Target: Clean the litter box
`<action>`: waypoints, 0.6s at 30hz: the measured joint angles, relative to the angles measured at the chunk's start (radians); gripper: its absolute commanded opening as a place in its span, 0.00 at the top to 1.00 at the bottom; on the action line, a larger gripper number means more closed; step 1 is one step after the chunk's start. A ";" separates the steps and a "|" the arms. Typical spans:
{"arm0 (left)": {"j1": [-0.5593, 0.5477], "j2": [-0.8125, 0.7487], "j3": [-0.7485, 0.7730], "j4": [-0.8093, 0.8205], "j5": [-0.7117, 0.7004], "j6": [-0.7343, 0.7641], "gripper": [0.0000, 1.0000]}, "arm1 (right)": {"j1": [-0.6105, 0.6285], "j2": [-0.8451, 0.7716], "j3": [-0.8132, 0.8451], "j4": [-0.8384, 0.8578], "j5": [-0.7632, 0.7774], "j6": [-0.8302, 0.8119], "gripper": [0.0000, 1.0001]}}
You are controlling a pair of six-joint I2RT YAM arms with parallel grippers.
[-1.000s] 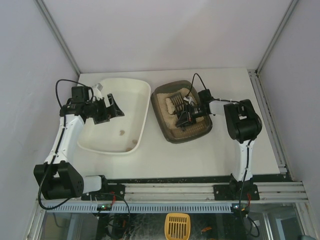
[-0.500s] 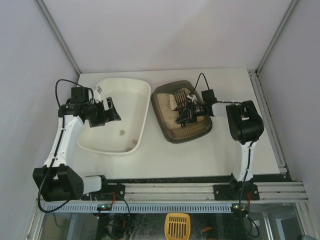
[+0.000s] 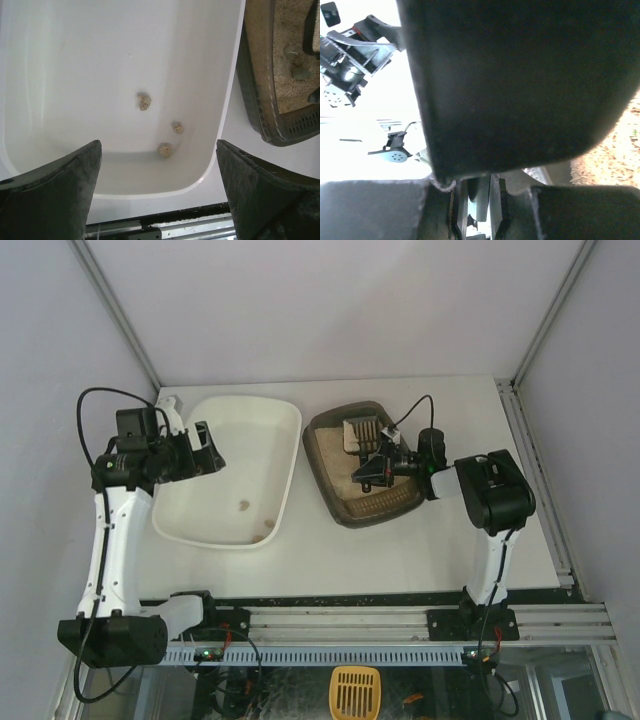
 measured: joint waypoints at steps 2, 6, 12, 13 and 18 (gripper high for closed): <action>0.000 -0.012 0.000 -0.013 -0.007 0.009 0.00 | 0.000 -0.001 -0.039 0.147 -0.001 0.108 1.00; 0.000 -0.030 -0.011 -0.027 -0.010 0.024 0.00 | 0.008 -0.010 -0.103 0.351 -0.004 0.255 1.00; 0.000 -0.047 -0.037 -0.037 0.028 0.070 0.00 | 0.000 -0.062 -0.175 0.414 -0.001 0.285 1.00; 0.000 -0.047 -0.038 -0.039 0.050 0.087 0.00 | -0.004 -0.076 -0.192 0.410 0.000 0.280 1.00; 0.000 -0.047 -0.063 -0.051 0.187 0.158 0.00 | -0.003 -0.158 -0.201 0.229 0.009 0.145 1.00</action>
